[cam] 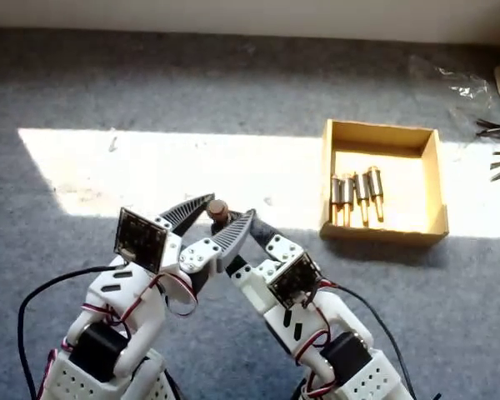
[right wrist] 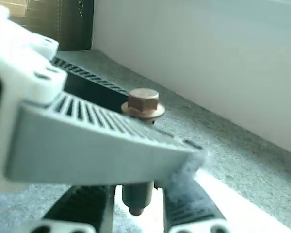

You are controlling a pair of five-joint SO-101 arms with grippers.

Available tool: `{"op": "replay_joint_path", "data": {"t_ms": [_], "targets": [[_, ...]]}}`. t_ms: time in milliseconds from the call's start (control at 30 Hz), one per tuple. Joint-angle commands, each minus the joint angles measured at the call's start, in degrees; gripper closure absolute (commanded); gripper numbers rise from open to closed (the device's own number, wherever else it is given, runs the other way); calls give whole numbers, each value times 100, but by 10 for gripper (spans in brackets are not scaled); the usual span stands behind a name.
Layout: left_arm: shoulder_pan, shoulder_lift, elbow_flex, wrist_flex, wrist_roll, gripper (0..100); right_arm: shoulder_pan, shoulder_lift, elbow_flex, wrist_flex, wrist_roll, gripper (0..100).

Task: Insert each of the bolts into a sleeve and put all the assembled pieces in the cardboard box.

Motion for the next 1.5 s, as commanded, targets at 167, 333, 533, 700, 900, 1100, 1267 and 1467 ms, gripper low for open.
{"op": "replay_joint_path", "data": {"t_ms": [167, 333, 533, 700, 900, 1100, 1267, 1467], "targets": [[-75, -22, -48, -404, -9, 782, -66, -110, 629, -171, 70, 994], [-110, -22, -75, -404, -9, 784, -48, -110, 637, -171, 70, 994], [-277, -31, -84, -413, -9, 787, 215, -110, 629, -154, 70, 994], [-769, -31, -40, -571, 26, 844, 558, -110, 629, -154, 70, 994], [-796, -31, -31, -536, 26, 975, 945, -101, 620, 295, 44, 994], [-796, -22, 101, -378, 0, 993, 1314, -101, -75, 1200, 44, 994], [-848, -22, 57, -70, -9, 993, 1727, -92, -884, 2132, 79, 994], [-1051, -22, 101, -70, -18, 993, 2396, -84, -1921, 2967, 97, 994]]}}
